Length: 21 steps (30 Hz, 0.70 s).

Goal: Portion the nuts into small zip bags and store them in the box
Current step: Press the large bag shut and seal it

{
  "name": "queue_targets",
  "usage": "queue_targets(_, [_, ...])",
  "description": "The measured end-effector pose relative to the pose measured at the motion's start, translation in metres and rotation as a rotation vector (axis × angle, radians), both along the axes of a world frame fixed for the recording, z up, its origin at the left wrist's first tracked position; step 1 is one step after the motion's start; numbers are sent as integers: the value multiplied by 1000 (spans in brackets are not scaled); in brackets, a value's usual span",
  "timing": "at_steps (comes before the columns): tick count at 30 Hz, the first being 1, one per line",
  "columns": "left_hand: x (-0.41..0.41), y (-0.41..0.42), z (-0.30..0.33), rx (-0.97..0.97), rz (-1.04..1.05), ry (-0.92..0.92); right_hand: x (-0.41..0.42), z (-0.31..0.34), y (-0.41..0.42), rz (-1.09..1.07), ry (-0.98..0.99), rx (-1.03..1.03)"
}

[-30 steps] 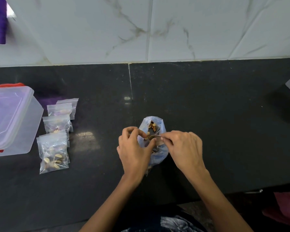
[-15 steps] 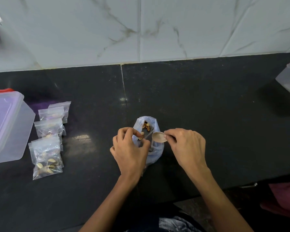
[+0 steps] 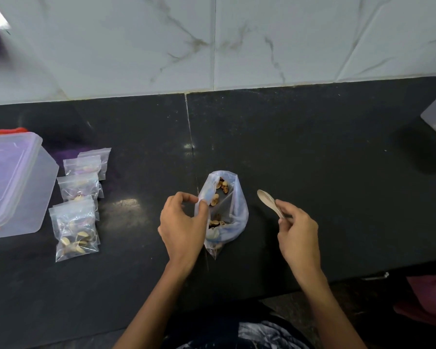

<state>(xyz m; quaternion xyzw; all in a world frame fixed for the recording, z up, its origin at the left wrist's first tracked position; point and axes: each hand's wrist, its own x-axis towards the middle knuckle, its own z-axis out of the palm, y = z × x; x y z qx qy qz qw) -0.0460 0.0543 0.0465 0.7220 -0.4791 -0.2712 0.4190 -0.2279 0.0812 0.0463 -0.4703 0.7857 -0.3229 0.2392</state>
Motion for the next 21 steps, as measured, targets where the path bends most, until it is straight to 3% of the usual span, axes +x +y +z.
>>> queue_targets(7, [7,-3,1,138,-65,174,7,-9,2,-132,-219,52])
queue_targets(15, [12,-11,-1,289,-129,291,15,-13,-1,-118,137,143])
queue_targets(21, [19,-14,0,356,-168,431,15,-6,-4,-93,185,95])
